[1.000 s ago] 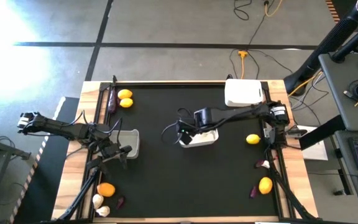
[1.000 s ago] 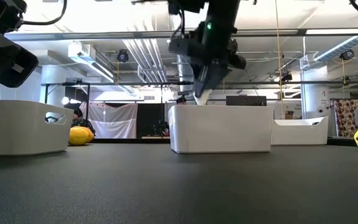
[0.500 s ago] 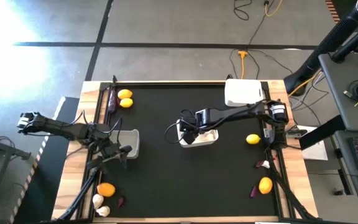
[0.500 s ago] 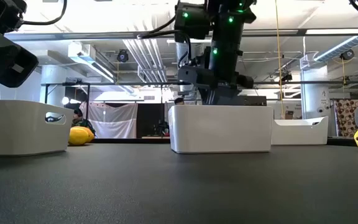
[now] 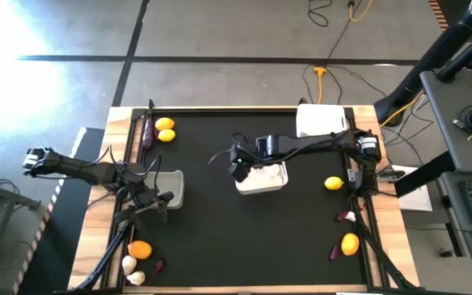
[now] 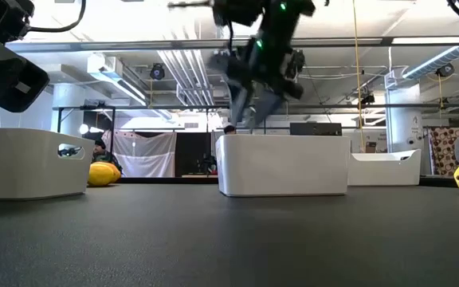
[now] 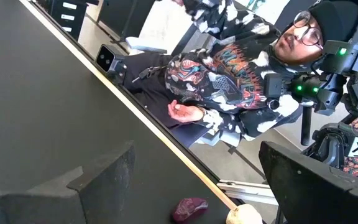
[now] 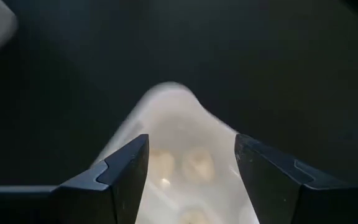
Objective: Sort produce into baskets
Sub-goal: Put the white garlic into the bottom white bin
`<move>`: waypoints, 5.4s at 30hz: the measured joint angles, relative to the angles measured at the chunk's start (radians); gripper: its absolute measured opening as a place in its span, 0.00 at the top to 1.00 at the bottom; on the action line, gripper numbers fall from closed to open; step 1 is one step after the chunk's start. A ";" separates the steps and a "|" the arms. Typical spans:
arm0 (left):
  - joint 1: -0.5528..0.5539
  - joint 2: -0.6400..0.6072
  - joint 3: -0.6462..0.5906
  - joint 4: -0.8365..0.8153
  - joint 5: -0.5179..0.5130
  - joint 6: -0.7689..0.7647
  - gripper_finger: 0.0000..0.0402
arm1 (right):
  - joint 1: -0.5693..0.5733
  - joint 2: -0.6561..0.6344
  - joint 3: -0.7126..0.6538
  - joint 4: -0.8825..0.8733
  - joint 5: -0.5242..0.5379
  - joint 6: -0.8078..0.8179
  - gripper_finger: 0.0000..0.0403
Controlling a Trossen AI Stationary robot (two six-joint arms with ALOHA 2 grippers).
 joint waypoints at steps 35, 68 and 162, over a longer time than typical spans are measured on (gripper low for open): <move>0.000 0.000 0.000 0.000 0.000 0.000 0.19 | 0.512 0.004 0.128 -0.708 -0.051 0.593 0.43; 0.000 0.000 0.000 0.000 0.000 0.000 0.19 | 0.634 0.001 -0.261 -0.409 -0.138 0.748 0.43; 0.000 0.000 0.000 0.000 0.000 0.000 0.19 | 0.615 -0.230 -0.725 -0.319 -0.546 0.820 0.76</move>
